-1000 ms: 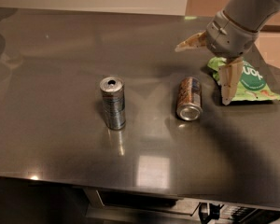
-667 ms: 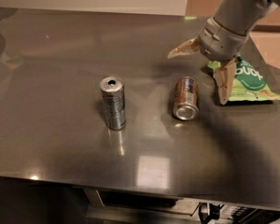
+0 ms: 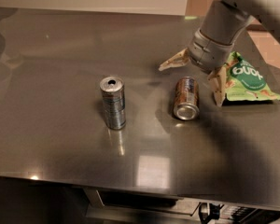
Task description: Pick orange can
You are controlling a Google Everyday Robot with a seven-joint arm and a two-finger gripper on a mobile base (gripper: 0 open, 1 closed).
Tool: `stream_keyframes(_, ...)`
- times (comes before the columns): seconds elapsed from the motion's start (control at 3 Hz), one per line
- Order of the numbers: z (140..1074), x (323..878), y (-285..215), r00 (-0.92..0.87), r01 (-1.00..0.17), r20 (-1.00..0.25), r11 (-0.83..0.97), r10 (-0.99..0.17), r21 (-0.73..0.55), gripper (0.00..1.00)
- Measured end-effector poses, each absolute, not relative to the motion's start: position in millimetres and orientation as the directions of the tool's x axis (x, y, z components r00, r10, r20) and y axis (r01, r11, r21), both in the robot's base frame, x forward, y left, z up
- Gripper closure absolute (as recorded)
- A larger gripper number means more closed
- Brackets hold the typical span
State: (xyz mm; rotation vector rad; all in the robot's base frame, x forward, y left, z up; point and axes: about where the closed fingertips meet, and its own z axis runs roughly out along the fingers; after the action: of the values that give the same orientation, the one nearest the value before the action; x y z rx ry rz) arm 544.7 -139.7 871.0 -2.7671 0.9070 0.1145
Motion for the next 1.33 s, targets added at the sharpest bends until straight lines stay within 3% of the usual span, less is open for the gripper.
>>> stream_keyframes(0.33, 856.3, 542.1, -139.2, 0.849, -0.528, -0.103, -0.836, -0.518, -0.15, 0.0)
stream_keyframes(1.0, 845.2, 532.7, -136.8, 0.903, -0.429, -0.045, -0.901, -0.427, -0.07, 0.36)
stream_keyframes(1.33, 850.1, 534.4, -136.7, 0.915, -0.404, -0.032, -0.914, -0.403, -0.036, 0.6)
